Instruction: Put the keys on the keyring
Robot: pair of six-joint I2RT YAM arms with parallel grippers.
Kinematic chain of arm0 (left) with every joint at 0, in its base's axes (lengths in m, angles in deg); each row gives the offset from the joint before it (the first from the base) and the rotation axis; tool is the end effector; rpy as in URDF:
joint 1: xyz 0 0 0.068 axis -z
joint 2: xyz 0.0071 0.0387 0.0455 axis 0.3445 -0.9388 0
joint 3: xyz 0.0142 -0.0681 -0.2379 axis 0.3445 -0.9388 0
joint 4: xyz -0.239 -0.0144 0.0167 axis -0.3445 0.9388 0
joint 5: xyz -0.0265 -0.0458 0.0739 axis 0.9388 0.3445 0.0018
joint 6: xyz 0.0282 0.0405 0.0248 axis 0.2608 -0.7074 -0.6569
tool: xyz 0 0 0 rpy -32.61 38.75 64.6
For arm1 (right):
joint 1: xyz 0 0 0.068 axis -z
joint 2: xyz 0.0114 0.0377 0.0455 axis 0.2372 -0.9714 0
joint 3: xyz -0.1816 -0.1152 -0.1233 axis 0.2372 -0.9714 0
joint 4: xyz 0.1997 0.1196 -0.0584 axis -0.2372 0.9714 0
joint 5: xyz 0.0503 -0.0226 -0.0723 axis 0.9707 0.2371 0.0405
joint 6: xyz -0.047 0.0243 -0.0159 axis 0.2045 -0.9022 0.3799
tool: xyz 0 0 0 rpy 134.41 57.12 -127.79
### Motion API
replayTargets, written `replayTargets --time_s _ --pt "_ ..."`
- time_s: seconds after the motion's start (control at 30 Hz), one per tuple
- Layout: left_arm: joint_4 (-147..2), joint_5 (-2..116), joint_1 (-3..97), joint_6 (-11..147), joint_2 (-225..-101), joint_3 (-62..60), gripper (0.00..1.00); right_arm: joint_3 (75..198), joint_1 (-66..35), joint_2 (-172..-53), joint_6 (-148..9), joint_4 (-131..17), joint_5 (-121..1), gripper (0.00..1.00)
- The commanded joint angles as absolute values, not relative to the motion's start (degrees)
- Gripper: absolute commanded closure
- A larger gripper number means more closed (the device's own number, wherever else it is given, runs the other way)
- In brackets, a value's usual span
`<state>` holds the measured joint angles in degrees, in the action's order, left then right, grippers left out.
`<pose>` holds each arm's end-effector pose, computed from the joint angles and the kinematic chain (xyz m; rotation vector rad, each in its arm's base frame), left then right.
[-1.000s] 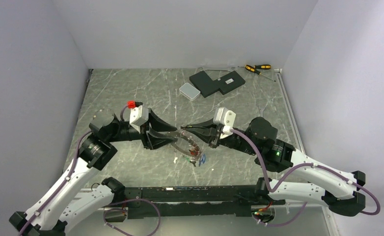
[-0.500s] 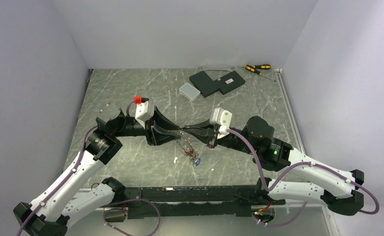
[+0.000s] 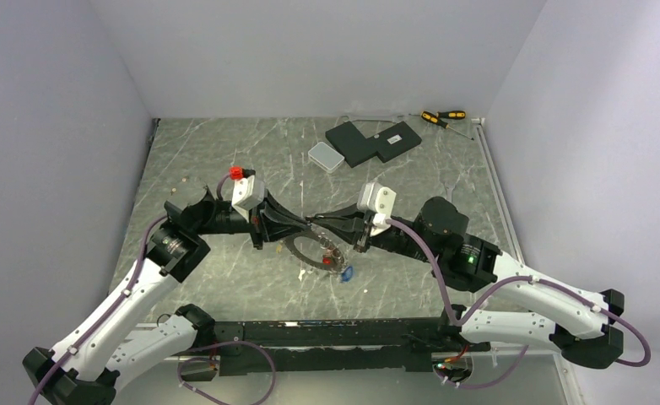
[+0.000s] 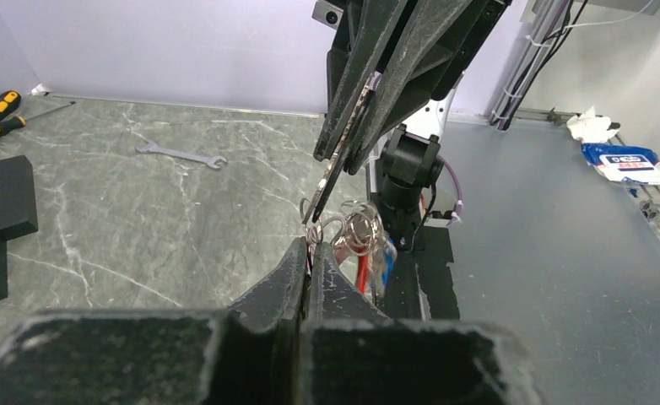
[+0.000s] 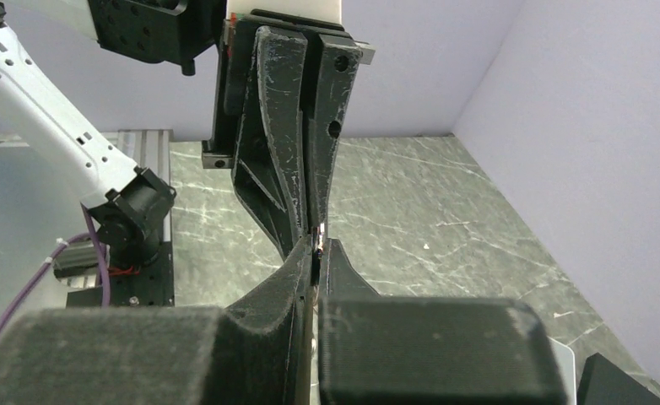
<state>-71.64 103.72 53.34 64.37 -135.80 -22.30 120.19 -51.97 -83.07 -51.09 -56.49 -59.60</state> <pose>0.1303 -0.1220 0.3673 1.1136 1.2611 -1.2677 0.0759 0.1810 0.4000 -1.0450 1.1161 0.8642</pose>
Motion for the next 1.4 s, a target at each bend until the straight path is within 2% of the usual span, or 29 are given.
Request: replayTargets --time_s 0.0,0.63,1.13,1.37 --pt "-72.32 104.61 53.46 62.92 -135.62 -20.57 1.00 124.14 -51.84 -82.29 -50.71 -62.49 -58.25 1.00" --pt "-79.52 99.77 53.52 67.78 -131.81 -21.89 1.00 121.94 -51.83 -76.36 -50.99 -61.17 -61.17 1.00" --pt "-105.25 93.12 53.55 82.38 -129.65 -27.16 1.00 114.90 -51.82 -76.14 -53.00 -65.75 -61.79 1.00" --pt "-106.01 91.47 53.54 82.29 -129.53 -28.31 1.00 114.86 -51.15 -78.87 -53.83 -67.17 -59.98 1.00"
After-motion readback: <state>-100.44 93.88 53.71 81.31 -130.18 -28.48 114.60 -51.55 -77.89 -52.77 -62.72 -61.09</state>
